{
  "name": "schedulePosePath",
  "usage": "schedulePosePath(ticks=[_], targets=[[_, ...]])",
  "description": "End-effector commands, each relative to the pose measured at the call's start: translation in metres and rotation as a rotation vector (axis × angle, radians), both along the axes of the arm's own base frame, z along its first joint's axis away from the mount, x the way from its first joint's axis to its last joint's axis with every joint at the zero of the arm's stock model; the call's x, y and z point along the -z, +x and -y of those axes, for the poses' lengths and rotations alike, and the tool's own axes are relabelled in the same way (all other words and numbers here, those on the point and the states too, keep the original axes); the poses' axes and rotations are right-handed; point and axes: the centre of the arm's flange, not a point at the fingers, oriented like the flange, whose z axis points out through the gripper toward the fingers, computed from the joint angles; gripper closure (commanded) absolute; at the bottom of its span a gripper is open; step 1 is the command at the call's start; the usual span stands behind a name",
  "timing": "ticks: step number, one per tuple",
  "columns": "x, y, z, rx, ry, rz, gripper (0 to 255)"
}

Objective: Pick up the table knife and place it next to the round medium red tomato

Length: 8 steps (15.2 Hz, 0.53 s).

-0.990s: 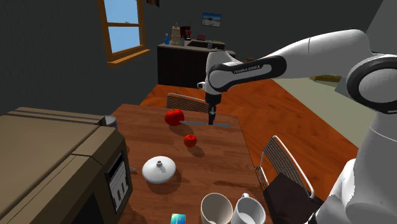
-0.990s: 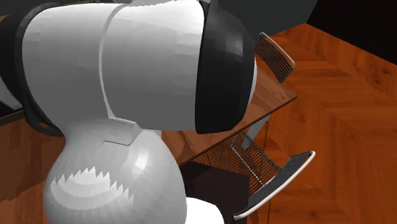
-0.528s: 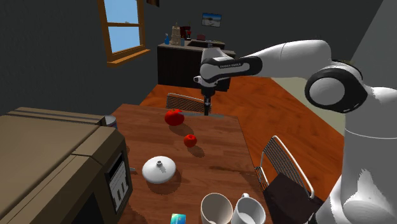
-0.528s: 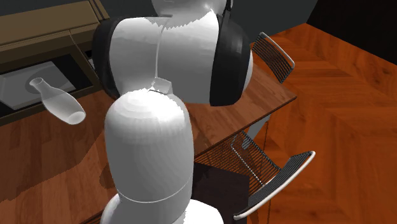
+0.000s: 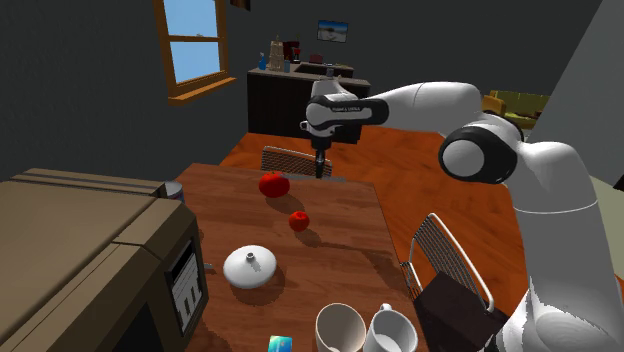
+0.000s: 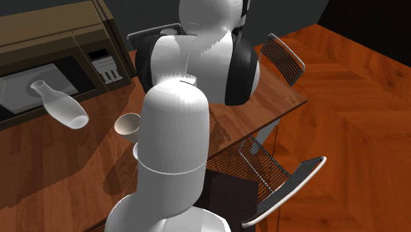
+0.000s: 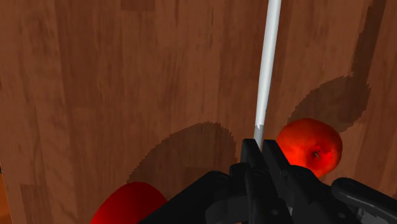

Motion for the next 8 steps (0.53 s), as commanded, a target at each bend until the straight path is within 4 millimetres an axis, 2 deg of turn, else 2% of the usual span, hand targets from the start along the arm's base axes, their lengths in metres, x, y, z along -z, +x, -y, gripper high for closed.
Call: schedulePosePath(ticks=[1,8], targets=[[0.01,0.001,0.001,0.0,0.0,0.0,255],[0.047,0.001,0.001,0.0,0.0,0.0,255]])
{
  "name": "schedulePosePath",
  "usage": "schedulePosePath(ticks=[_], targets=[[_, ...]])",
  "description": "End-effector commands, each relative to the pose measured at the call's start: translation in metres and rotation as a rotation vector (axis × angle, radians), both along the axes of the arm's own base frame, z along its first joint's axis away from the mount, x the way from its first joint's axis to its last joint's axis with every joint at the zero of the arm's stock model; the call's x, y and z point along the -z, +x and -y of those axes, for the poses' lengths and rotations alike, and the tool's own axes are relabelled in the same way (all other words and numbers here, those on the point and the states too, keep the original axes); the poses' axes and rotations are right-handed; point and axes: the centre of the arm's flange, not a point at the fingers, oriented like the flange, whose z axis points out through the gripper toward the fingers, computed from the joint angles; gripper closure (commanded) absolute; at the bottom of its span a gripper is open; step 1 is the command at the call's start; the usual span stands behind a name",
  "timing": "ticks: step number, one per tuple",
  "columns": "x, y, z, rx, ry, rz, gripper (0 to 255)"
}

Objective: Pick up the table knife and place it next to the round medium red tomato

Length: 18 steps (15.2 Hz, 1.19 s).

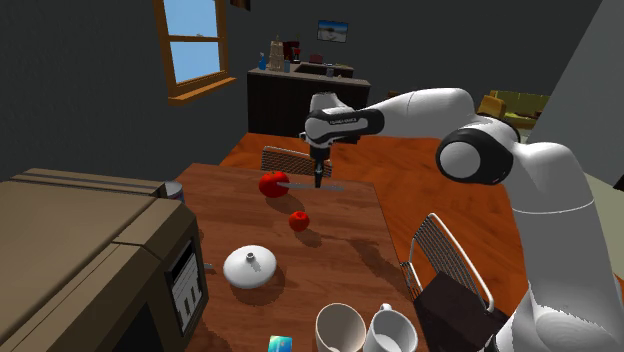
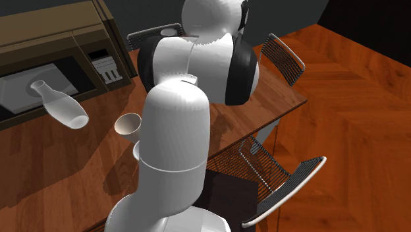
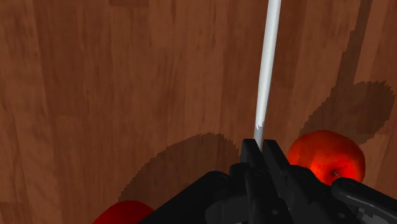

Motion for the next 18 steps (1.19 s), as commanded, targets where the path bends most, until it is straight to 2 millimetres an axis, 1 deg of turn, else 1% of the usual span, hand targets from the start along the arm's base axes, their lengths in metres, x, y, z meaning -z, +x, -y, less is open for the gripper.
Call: schedulePosePath(ticks=[1,18], targets=[[0.011,0.0,-0.001,0.0,0.0,0.001,255],[0.1,0.0,-0.001,0.0,0.0,0.001,255]])
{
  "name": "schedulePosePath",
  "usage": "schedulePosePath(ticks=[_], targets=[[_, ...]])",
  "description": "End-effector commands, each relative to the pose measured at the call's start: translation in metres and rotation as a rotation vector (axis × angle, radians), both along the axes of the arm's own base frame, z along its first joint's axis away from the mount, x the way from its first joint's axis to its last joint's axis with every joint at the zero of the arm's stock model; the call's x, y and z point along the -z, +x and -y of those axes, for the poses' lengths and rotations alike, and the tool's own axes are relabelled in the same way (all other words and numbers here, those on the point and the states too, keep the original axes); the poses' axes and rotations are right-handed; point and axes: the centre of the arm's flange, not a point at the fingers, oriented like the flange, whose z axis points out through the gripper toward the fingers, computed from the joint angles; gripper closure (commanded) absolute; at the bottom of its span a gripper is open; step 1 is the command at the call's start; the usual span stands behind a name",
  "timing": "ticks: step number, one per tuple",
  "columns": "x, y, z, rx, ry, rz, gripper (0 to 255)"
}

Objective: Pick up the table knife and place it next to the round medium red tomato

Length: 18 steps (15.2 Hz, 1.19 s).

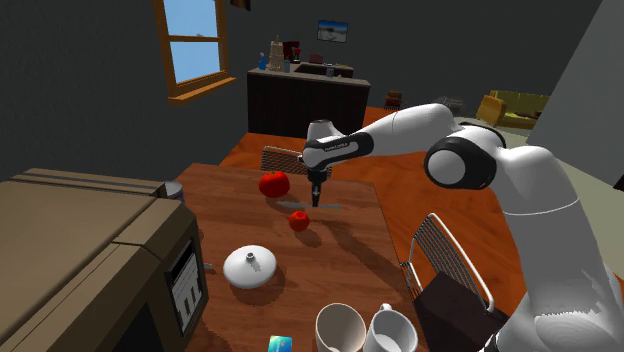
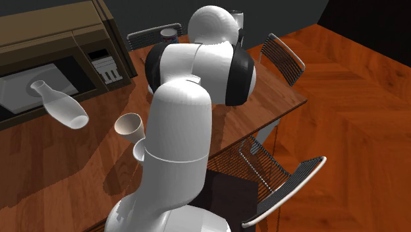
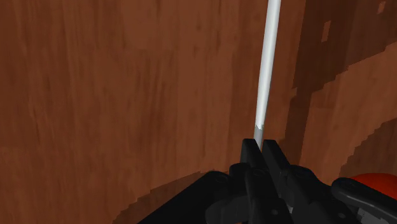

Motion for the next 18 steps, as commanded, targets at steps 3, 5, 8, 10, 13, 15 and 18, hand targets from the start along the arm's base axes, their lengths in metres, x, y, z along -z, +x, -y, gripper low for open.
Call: schedulePosePath(ticks=[3,5,8,10,13,15,18], targets=[[0.013,0.0,0.0,0.0,0.0,0.0,255],[0.013,0.0,0.0,0.0,0.0,0.0,255],[0.013,0.0,0.0,0.0,0.0,0.0,255],[0.013,0.0,0.0,0.0,0.0,0.0,0],[0.013,0.0,0.0,0.0,0.0,0.0,0],[0.013,0.0,0.0,0.0,0.0,0.0,0],[-0.026,0.002,-0.001,0.0,0.0,0.0,0]])
